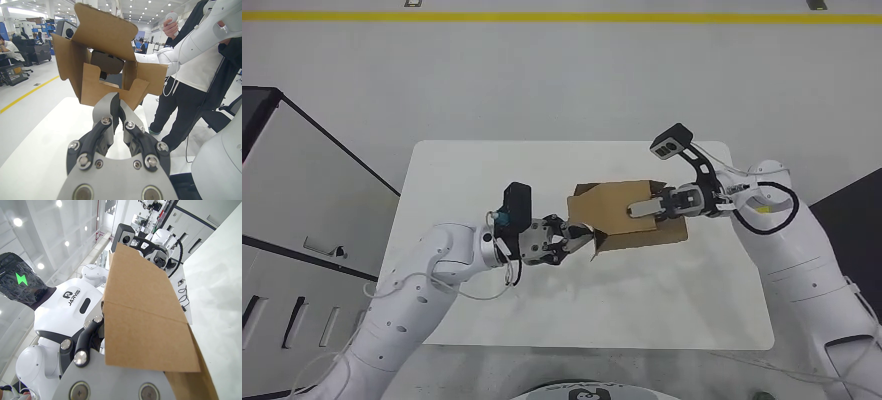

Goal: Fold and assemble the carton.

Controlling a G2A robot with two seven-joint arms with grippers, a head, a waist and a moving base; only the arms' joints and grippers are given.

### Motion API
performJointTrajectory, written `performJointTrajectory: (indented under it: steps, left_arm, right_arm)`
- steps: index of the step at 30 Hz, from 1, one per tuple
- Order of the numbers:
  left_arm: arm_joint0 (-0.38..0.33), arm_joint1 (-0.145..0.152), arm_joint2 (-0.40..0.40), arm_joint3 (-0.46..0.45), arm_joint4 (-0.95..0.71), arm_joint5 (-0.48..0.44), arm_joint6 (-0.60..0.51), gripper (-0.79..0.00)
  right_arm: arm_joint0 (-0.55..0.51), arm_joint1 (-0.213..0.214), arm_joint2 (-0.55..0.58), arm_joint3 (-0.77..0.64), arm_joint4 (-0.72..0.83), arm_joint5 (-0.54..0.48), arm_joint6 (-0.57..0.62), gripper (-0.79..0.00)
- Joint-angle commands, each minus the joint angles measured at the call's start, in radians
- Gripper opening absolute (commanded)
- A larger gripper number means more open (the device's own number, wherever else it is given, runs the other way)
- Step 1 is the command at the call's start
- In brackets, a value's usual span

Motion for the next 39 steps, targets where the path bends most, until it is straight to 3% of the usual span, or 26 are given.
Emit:
performJointTrajectory:
  steps: [1, 11, 28, 39]
  left_arm:
    - [-0.001, 0.000, 0.003, 0.000, 0.000, 0.001, -0.001, -0.785]
    - [0.000, -0.002, 0.012, 0.000, 0.000, 0.005, 0.001, -0.785]
    - [0.027, 0.012, -0.075, -0.026, 0.005, 0.010, 0.027, -0.785]
    - [0.022, 0.009, -0.050, -0.025, -0.003, 0.004, 0.014, -0.785]
  right_arm:
    - [-0.001, -0.003, 0.000, -0.001, -0.002, 0.000, 0.000, -0.785]
    - [-0.017, -0.013, 0.005, 0.006, 0.001, 0.000, 0.000, -0.785]
    - [-0.061, -0.018, 0.061, 0.004, 0.054, 0.000, 0.000, -0.785]
    - [-0.057, -0.029, 0.074, 0.016, 0.044, 0.000, 0.000, -0.785]
